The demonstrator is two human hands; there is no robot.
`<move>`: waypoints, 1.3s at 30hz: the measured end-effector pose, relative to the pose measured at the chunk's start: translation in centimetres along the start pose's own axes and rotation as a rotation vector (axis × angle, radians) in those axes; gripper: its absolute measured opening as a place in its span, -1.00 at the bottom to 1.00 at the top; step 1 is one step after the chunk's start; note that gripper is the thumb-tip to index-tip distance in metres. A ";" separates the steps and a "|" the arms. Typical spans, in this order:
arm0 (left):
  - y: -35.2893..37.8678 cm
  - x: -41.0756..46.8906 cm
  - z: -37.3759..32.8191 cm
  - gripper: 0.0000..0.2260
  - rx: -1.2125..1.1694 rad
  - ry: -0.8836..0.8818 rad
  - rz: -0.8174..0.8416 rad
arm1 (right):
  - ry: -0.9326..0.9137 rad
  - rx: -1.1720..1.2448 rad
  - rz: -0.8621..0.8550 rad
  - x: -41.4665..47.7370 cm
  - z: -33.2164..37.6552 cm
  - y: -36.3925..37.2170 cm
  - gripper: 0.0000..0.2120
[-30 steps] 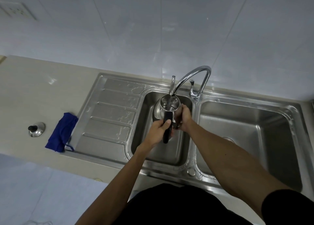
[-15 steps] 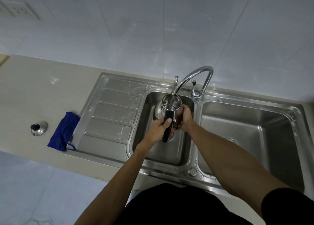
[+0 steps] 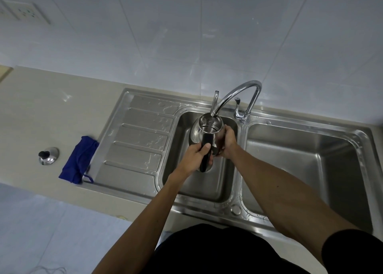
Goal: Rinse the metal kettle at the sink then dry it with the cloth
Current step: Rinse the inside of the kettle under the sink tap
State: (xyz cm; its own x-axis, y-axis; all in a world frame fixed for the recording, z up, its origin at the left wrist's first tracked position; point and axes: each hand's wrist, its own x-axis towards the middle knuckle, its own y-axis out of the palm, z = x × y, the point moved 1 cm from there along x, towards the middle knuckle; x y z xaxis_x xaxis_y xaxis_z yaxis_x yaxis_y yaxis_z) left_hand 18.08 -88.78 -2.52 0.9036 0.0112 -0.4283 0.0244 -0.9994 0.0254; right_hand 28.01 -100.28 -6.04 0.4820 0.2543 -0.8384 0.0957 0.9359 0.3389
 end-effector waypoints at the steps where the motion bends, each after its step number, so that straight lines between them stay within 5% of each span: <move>1: 0.0 0.0 0.0 -0.75 -0.002 0.002 0.002 | 0.001 0.004 0.003 0.0 0.1 0.0 -0.39; 39: 0.1 1.0 0.9 -0.72 0.020 0.000 0.015 | -0.093 -0.067 -0.087 -0.2 0.6 -0.5 -0.39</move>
State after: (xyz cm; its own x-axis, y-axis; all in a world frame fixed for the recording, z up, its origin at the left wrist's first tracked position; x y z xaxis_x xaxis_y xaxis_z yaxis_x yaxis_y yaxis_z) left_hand 18.60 -88.88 -3.72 0.9040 -0.0034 -0.4276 0.0029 -0.9999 0.0139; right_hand 28.39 -100.96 -5.73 0.5538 0.1509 -0.8189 0.0838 0.9683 0.2352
